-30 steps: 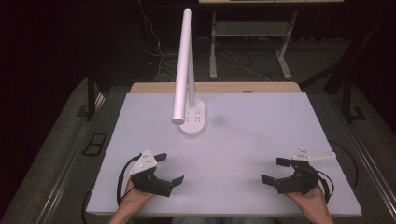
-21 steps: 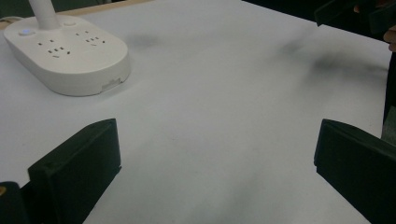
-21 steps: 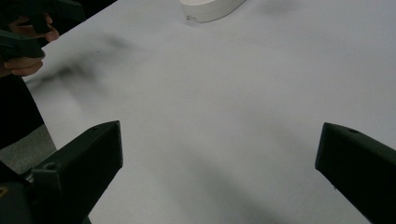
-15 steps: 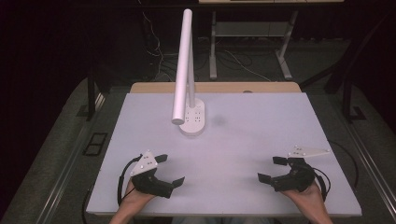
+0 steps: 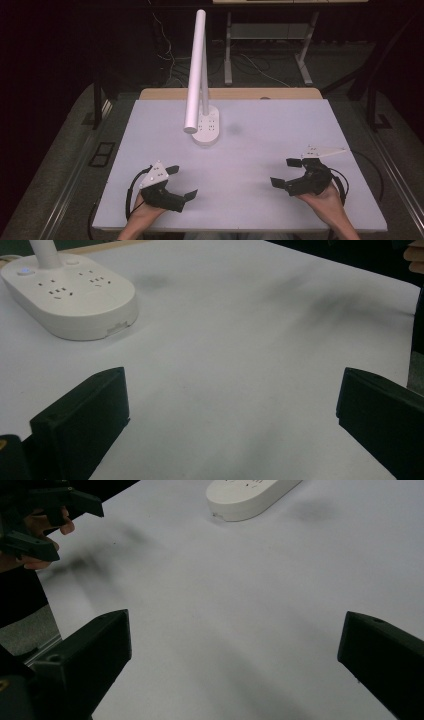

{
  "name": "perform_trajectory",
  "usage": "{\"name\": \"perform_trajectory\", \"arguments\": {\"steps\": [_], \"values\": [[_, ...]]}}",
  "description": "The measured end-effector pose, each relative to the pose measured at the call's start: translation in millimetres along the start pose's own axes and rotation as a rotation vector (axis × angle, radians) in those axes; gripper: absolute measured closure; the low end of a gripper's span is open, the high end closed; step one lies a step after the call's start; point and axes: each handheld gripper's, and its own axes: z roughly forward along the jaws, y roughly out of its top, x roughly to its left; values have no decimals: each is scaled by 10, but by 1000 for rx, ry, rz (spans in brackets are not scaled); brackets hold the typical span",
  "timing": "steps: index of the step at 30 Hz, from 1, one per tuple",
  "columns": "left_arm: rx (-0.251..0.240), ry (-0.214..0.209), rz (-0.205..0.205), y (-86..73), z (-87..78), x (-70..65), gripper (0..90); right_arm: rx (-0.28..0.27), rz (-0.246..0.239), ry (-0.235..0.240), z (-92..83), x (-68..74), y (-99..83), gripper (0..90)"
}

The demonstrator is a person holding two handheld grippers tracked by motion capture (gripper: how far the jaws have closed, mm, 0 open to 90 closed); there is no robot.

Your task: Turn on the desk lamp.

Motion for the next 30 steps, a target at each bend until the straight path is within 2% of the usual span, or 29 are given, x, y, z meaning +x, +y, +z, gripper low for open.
{"name": "perform_trajectory", "arguments": {"steps": [9,30], "values": [[-1,1,3,0,-3,4,0,15,-14,12,34,19,116,2],[-3,3,-4,-4,-12,11,0,46,-40,26,249,-94,477,2]]}}
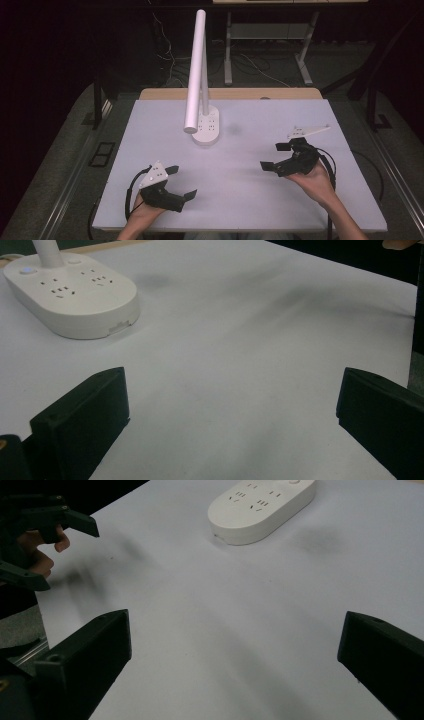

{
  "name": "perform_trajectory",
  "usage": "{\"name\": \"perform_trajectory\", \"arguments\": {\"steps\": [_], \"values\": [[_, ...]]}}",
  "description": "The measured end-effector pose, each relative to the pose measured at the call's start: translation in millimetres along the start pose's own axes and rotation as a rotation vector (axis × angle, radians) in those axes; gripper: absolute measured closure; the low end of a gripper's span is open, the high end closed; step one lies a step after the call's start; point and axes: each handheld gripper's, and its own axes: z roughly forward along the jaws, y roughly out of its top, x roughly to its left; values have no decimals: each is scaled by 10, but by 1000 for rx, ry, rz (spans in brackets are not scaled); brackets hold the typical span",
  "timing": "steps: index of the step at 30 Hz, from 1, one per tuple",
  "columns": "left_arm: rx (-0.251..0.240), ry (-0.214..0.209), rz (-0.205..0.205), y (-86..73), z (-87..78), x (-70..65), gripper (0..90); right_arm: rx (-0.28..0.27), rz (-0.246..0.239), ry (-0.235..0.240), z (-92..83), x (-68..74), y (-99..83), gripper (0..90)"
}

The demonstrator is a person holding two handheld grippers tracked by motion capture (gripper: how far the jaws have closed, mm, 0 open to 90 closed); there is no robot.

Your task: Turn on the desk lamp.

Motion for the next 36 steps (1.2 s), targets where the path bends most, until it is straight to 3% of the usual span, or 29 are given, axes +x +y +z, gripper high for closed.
{"name": "perform_trajectory", "arguments": {"steps": [18,36], "values": [[-2,-2,-15,-6,5,9,0,49,-11,7,282,-119,256,2],[3,-10,-17,-10,6,19,0,37,3,32,499,-228,539,2]]}}
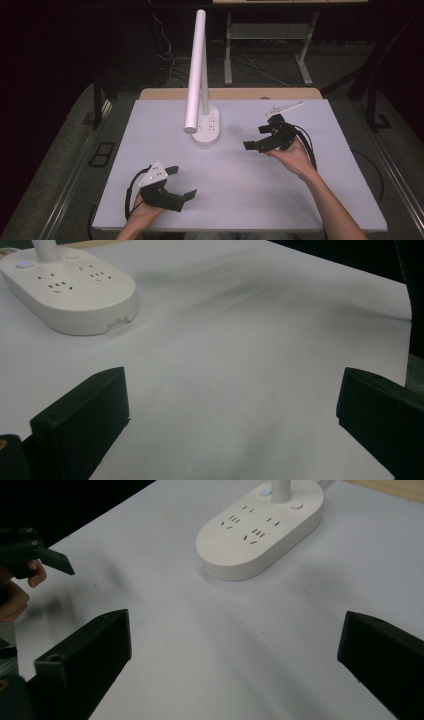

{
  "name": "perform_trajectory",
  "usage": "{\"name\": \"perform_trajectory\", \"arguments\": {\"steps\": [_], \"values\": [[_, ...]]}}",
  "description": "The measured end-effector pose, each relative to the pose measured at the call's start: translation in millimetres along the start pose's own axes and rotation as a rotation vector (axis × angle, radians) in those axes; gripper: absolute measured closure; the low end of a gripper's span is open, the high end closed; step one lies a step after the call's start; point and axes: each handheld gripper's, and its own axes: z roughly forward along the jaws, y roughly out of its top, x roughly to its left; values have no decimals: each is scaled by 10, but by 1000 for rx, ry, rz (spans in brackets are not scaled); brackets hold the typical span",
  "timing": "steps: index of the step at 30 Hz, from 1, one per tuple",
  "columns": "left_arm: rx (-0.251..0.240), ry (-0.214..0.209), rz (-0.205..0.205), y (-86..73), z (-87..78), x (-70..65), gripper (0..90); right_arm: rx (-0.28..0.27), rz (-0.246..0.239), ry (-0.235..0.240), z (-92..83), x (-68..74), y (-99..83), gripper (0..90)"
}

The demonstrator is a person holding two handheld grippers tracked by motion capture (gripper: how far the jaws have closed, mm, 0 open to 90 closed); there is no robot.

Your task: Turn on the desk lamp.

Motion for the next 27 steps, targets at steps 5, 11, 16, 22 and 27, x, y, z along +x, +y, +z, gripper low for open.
{"name": "perform_trajectory", "arguments": {"steps": [5,11,16,22,27], "values": [[1,-2,1,1,-2,0,0,-7,7,7,47,-48,80,2],[3,-8,5,0,0,-4,0,-3,14,9,128,-101,176,2],[1,-9,3,1,-2,1,0,3,9,5,196,-102,269,2],[-3,-13,0,1,-5,-3,0,9,-5,3,289,-112,388,2],[-5,-13,-1,2,-8,2,0,7,-2,-2,356,-137,472,2]]}}
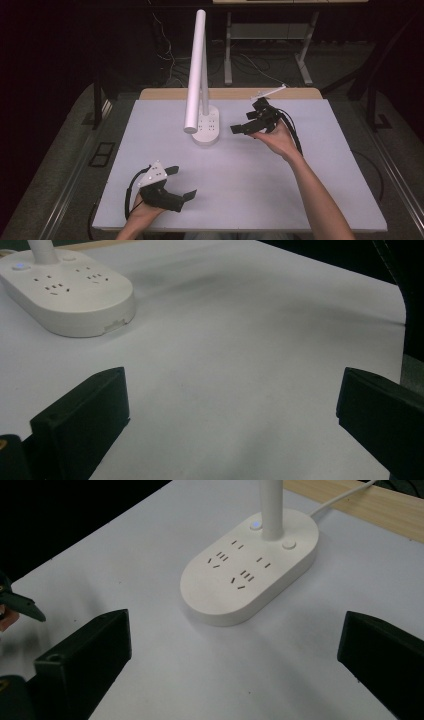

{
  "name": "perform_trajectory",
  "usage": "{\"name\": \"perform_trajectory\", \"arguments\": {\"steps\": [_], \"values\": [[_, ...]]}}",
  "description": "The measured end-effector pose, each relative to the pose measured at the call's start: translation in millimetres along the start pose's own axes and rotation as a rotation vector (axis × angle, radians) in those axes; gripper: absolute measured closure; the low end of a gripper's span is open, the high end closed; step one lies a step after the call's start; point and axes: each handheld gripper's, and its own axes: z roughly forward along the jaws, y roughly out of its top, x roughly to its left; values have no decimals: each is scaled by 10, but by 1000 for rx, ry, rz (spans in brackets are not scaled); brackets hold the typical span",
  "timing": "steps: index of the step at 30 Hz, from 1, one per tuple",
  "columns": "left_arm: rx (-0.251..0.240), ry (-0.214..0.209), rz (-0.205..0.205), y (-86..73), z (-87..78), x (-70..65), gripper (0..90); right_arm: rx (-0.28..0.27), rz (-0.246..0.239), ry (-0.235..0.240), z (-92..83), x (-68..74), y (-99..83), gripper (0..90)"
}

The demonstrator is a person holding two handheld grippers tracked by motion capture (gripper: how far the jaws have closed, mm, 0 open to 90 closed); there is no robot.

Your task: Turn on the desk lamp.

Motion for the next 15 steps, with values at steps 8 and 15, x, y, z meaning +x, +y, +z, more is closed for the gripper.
{"name": "perform_trajectory", "arguments": {"steps": [8,15], "values": [[-2,-2,2,3,-1,-1,0,-35,23,-5,33,-111,190,2],[-3,-3,8,5,-4,3,0,-48,39,-15,118,-176,310,2]]}}
